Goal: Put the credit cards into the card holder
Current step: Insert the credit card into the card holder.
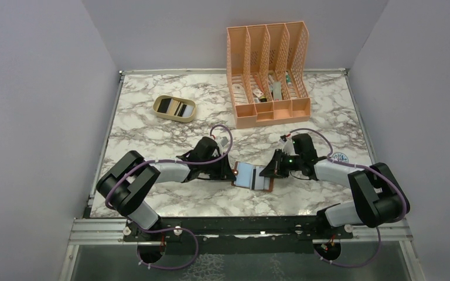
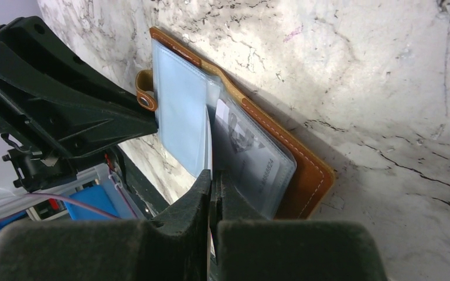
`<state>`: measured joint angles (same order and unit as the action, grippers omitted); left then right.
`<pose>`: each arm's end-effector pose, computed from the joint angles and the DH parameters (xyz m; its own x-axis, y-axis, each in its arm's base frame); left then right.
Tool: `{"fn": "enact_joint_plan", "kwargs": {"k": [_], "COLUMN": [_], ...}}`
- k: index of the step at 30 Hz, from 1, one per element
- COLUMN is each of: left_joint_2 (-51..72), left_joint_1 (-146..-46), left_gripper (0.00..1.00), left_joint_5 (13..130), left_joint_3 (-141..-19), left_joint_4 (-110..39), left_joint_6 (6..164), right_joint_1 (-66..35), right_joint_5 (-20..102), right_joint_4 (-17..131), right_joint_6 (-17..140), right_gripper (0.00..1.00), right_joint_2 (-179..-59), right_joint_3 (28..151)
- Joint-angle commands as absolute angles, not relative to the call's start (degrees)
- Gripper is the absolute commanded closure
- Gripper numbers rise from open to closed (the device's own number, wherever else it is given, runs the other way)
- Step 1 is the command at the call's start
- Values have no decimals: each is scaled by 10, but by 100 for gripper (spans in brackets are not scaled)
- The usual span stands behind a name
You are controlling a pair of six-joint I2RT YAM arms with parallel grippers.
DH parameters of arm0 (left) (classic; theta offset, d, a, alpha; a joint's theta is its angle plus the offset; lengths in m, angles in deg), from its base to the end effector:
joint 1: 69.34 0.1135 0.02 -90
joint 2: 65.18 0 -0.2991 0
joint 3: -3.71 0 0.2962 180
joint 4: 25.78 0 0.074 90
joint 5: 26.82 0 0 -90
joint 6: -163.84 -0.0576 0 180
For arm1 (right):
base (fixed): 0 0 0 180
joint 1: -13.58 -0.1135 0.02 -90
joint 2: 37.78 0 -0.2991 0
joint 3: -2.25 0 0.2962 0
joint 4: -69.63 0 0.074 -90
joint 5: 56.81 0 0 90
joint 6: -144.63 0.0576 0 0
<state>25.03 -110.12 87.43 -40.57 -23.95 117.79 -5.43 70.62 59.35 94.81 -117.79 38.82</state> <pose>0.2253 -0.2256 0.1117 -0.9477 -0.0182 -0.3186 0.2238 0.6738 -0.7042 0.2288 0.1158 0.1079 -0.9686 0.2082 -0.1360 0.0343 0.6535 0.7561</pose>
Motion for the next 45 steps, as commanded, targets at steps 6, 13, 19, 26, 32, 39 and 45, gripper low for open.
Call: {"fn": "enact_joint_plan", "kwargs": {"k": [6, 13, 19, 26, 32, 39, 45], "left_joint_2": [281, 285, 283, 291, 289, 283, 286], "left_joint_1": [-1122, -1127, -1137, -1142, -1145, -1151, -1154], "left_gripper": [78, 78, 78, 78, 78, 78, 78], "left_joint_5": [824, 822, 821, 814, 812, 810, 808], "left_joint_3": [-390, -391, -390, -387, -386, -386, -388], "left_joint_4": [-315, -314, -311, -310, -309, -308, -307], "left_joint_6": [1159, 1164, 1172, 1172, 1175, 1181, 1184], "right_joint_1": [-51, -51, -51, -51, -51, -51, -51], "right_joint_5": [684, 652, 646, 632, 630, 645, 667], "right_joint_4": [624, 632, 653, 651, 672, 709, 713], "right_joint_6": [925, 922, 922, 918, 933, 956, 954], "right_gripper": [99, 99, 99, 99, 99, 99, 99], "right_joint_2": [-1183, -1186, -1184, -1186, -1182, -1182, -1185], "right_joint_3": [390, 390, 382, 384, 369, 349, 337]}}
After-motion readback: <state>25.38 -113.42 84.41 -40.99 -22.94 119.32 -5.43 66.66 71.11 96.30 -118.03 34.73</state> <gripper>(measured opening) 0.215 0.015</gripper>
